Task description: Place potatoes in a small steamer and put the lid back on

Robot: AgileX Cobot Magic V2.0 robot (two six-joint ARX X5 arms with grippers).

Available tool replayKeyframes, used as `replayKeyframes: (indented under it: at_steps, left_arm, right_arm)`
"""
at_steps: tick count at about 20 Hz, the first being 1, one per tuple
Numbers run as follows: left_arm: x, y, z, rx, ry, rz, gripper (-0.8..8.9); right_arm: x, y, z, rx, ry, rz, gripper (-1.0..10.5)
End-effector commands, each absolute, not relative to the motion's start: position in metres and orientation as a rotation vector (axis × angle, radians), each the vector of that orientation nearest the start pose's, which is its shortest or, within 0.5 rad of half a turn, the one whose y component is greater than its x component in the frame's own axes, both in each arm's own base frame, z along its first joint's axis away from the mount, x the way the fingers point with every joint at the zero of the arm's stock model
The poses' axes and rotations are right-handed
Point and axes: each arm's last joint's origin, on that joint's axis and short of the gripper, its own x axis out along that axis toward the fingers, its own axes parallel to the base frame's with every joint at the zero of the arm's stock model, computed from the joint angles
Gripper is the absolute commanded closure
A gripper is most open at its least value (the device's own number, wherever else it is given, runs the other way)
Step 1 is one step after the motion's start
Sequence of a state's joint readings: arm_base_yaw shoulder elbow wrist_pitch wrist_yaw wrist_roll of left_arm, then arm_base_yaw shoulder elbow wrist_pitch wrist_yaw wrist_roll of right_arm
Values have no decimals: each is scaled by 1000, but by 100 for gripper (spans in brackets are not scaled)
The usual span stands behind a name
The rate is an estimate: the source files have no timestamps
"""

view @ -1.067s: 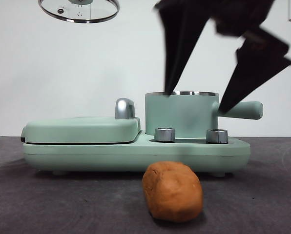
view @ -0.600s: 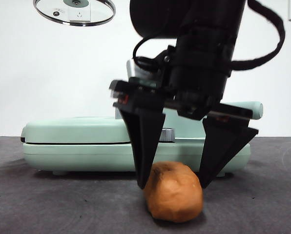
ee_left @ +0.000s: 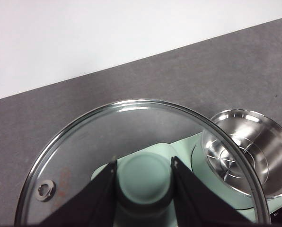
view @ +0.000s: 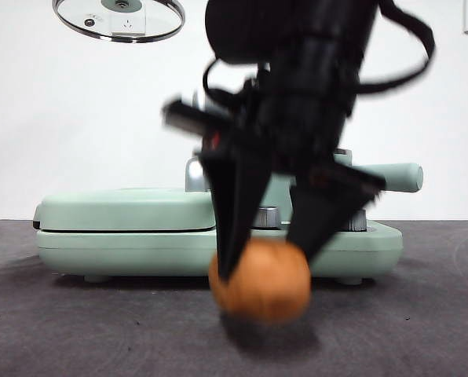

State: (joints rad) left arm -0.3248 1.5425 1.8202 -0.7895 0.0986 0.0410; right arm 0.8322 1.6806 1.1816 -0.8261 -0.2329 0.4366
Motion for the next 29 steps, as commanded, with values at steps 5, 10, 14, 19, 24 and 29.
replayKeyframes:
  at_steps: [5, 10, 14, 19, 24, 29]
  left_arm:
    - [293, -102, 459, 102, 436, -426, 791]
    - [293, -102, 459, 102, 436, -426, 791]
    - [293, -102, 459, 102, 437, -426, 791]
    - [293, -102, 459, 102, 437, -426, 791]
    - [293, -102, 459, 101, 438, -426, 791]
    - [293, -102, 459, 102, 438, -427, 791]
  right_arm:
    - [278, 208, 298, -26, 1280, 561, 796]
    - [334, 179, 351, 57, 1127, 493, 796]
    - [368, 172, 360, 91, 1086, 456, 796]
    - [393, 175, 342, 80, 1132, 435, 796]
    - [412, 182, 304, 49, 1217, 420, 796]
    - [414, 183, 290, 21, 1274, 417, 795]
